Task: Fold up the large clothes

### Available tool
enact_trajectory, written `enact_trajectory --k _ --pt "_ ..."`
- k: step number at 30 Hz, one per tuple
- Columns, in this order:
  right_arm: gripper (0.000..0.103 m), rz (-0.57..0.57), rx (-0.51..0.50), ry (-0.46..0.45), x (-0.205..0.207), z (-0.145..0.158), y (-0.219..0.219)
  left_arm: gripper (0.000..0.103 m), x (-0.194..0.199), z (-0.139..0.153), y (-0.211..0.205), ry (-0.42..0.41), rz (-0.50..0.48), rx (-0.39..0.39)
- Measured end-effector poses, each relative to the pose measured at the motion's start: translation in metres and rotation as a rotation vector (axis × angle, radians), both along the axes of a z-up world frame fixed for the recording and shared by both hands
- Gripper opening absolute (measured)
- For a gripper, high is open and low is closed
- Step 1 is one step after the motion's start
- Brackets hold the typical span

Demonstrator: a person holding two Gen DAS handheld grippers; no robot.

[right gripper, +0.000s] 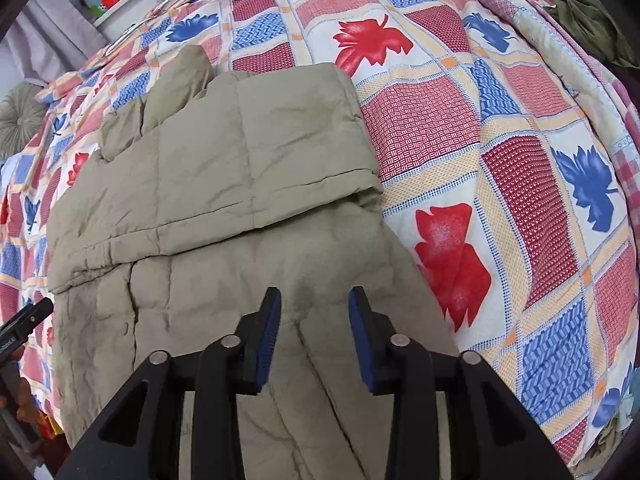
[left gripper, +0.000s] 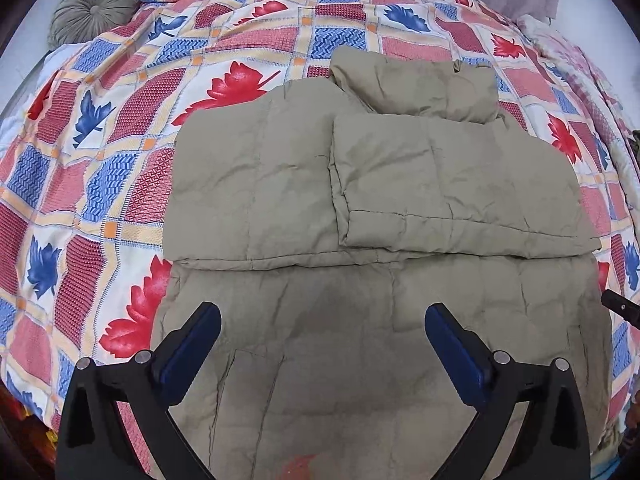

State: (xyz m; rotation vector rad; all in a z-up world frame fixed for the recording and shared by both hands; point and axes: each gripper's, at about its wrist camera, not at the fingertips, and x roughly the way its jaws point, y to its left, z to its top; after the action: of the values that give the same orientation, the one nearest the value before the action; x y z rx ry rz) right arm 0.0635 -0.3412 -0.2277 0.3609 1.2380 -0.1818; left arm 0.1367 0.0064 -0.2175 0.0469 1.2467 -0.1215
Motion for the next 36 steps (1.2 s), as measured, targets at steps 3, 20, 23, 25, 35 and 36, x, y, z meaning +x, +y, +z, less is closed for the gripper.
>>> enact_trajectory --k 3,20,23,25,35,36 --pt "0.049 0.003 0.024 -0.001 -0.007 0.005 0.003 0.102 -0.006 0.002 -0.001 0.007 -0.013 0.012" --pt "0.103 -0.056 0.266 -0.063 -0.082 0.04 -0.011 0.102 -0.086 0.009 0.06 0.134 0.041 -0.078" --pt "0.103 -0.112 0.324 -0.017 -0.099 0.032 -0.028 0.102 -0.102 0.001 0.082 0.177 0.07 -0.123" --pt "0.103 -0.179 0.323 -0.001 -0.113 0.025 -0.044 0.102 -0.111 -0.007 0.101 0.215 0.1 -0.148" --pt "0.103 -0.407 0.389 0.09 -0.167 -0.027 -0.096 0.102 -0.158 -0.061 0.174 0.387 0.282 -0.317" --pt "0.103 -0.415 0.409 0.099 -0.17 -0.032 -0.096 0.102 -0.162 -0.066 0.176 0.402 0.287 -0.329"
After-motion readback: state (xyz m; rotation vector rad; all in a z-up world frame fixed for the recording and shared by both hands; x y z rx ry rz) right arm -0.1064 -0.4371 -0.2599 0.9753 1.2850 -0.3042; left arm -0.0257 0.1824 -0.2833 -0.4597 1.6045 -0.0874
